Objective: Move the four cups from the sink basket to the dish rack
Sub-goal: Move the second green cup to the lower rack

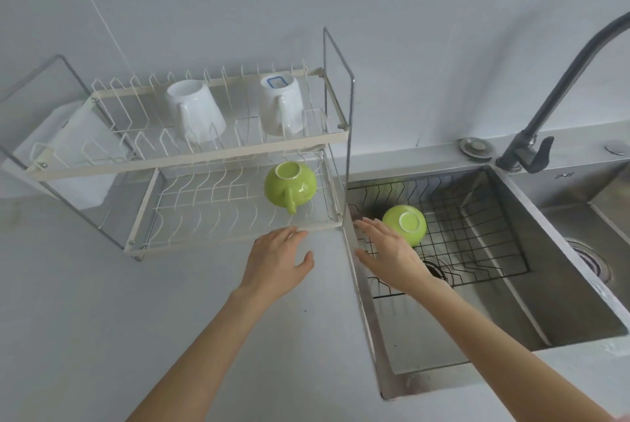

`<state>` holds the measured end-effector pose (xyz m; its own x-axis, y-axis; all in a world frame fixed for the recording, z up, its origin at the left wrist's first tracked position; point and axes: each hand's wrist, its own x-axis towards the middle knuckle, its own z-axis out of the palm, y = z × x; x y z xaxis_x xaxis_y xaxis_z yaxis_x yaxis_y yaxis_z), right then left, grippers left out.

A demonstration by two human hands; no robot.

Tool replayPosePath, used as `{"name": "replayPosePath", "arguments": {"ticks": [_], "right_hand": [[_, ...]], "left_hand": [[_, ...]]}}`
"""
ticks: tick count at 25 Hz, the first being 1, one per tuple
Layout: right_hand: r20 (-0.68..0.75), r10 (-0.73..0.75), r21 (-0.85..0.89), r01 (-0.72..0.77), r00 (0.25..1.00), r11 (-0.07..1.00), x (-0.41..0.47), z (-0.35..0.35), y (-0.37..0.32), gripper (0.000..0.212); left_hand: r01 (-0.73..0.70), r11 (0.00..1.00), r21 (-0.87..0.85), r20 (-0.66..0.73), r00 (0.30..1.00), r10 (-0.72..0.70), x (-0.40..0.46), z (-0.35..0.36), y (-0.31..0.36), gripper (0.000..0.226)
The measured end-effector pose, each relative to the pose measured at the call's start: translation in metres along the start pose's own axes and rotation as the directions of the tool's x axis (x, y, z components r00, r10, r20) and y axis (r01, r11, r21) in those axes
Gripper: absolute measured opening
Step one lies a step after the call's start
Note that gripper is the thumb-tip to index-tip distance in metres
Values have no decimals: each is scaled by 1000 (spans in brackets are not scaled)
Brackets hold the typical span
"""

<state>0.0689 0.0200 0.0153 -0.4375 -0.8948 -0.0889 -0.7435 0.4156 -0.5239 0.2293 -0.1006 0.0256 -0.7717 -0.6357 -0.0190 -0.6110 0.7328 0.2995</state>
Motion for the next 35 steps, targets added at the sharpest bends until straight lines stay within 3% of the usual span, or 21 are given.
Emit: {"name": "replayPosePath", "arguments": {"ticks": [5,17,22,29,35], "right_hand": [[50,92,-24,-90,995,996,-19,-22,48,54],[149,183,-20,-183,972,983,-4,-69,172,56],[214,234,79,-255,948,964,17,-62,195,56],[303,402,339,-492,864,802,59,-32,216,53],[400,554,485,-681,730,548,89,-5,227,52]], "left_hand": [[-23,999,-47,70,997,26,10,22,54,44],[69,992,-106,168,985,-51,79,78,155,48],[128,989,-80,236,966,-106,113,93,165,53],[252,959,-128,381,905,-187,175,130,155,60],[450,849,-276,472,833,-289,215,165,142,60]]}}
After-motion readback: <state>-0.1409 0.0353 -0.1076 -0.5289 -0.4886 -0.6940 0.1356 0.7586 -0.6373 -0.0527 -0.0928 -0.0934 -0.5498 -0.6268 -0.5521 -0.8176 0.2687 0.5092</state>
